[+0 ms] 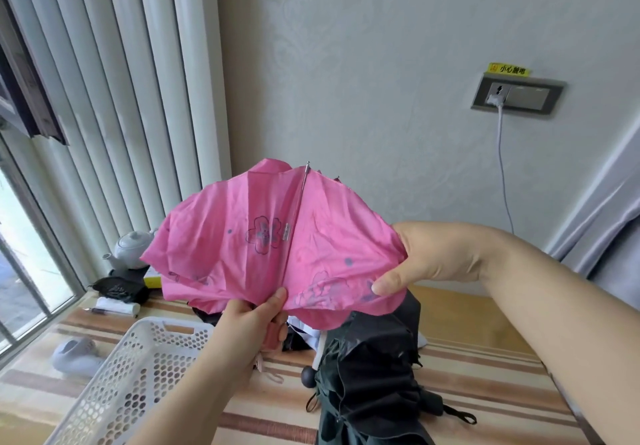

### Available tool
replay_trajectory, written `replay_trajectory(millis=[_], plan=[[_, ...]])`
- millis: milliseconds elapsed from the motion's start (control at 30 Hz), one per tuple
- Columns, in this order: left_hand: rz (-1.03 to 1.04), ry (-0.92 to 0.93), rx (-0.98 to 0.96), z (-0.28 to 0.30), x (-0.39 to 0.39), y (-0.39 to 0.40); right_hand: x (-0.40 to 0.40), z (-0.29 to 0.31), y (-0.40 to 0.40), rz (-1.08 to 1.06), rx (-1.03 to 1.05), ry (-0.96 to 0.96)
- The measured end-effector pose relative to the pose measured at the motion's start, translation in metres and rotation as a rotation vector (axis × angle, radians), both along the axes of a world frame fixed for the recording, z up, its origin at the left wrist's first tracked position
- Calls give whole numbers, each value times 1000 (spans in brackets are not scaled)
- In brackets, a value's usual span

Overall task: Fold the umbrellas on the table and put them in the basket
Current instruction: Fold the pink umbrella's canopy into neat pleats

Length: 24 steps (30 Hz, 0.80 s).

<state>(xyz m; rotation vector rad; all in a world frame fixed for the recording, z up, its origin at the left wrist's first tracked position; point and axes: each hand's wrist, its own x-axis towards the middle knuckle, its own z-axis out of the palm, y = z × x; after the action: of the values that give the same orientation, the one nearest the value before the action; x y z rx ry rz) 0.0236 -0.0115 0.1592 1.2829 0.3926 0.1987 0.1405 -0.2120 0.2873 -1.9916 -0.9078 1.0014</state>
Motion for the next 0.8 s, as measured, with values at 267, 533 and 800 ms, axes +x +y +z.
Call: replay_trajectory(millis=[267, 533, 800], plan=[[-55, 9, 42, -1, 0, -9, -10, -7, 13, 173, 172, 295], [43, 5, 24, 1, -1, 5, 2, 6, -16, 38, -34, -27], [42, -22, -32, -2, -5, 7, 5, 14, -32, -38, 57, -99]])
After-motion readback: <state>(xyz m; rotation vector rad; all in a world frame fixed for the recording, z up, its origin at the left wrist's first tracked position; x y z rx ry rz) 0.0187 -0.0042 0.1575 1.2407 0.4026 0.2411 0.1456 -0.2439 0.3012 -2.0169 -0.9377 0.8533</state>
